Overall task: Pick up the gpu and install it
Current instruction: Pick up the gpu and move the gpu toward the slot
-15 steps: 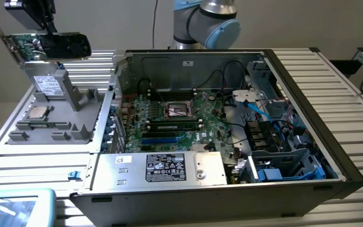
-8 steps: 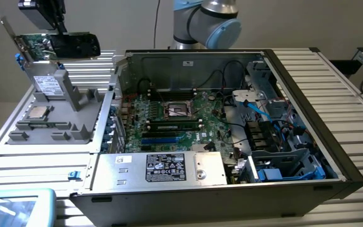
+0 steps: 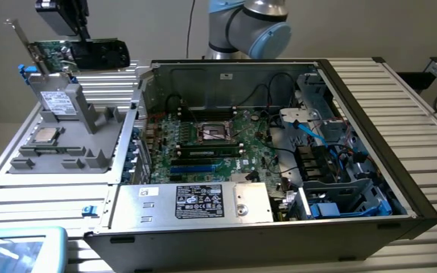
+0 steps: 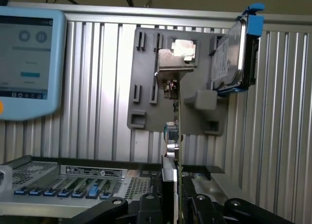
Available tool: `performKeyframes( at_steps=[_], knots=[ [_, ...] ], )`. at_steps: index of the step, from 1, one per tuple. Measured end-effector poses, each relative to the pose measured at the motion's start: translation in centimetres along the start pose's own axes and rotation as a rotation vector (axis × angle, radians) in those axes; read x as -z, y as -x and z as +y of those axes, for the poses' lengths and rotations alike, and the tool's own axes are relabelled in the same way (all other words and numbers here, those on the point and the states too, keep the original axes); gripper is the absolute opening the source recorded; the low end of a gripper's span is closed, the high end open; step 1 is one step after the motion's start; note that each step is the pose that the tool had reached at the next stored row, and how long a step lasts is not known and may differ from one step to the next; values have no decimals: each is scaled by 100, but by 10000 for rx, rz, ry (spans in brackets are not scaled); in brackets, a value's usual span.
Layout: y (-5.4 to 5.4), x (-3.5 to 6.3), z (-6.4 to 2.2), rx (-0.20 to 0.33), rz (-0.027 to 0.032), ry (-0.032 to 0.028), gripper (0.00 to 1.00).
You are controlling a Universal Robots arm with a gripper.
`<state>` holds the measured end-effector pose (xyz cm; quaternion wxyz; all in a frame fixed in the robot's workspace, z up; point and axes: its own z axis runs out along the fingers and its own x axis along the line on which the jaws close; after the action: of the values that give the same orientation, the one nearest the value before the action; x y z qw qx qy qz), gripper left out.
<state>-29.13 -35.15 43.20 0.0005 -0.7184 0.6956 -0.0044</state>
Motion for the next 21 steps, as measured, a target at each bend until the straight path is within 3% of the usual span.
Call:
performKeyframes(
  at_steps=[4,17,21],
  knots=[
    [-6,-1,-159,0,-21,-2,27],
    [-11,-2,-296,-154,-133,-5,27],
    [-16,-4,-457,-156,-146,-5,27]
  ],
)
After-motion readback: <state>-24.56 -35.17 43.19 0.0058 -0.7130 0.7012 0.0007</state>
